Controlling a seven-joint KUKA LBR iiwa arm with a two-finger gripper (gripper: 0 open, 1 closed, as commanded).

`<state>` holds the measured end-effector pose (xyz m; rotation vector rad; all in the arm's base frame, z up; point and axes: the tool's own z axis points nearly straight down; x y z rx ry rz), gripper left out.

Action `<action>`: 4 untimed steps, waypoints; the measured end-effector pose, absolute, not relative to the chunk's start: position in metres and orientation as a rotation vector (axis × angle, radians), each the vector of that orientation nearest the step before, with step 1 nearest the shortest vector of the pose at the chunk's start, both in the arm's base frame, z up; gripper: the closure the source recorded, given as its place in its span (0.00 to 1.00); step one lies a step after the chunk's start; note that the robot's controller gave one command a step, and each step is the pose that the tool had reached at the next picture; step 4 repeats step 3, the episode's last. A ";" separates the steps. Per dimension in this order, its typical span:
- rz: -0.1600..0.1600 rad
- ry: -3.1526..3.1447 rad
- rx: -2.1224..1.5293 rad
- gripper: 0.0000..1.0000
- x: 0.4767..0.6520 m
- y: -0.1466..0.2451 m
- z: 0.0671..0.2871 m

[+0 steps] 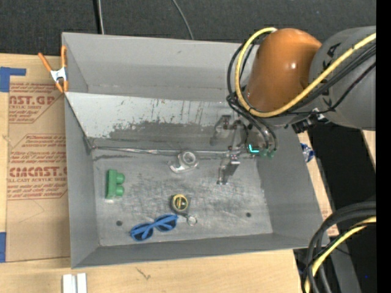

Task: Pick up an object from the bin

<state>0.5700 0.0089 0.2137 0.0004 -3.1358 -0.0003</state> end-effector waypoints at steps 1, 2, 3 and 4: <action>-0.006 -3.146 -0.014 0.00 0.479 0.150 0.076; -0.004 -3.145 -0.023 1.00 0.482 0.146 0.079; -0.002 -3.149 0.094 1.00 0.485 0.129 0.200; -0.002 -3.149 0.094 1.00 0.485 0.129 0.200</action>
Offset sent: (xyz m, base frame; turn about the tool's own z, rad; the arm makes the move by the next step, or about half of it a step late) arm -0.0894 0.1360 -0.1351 0.0160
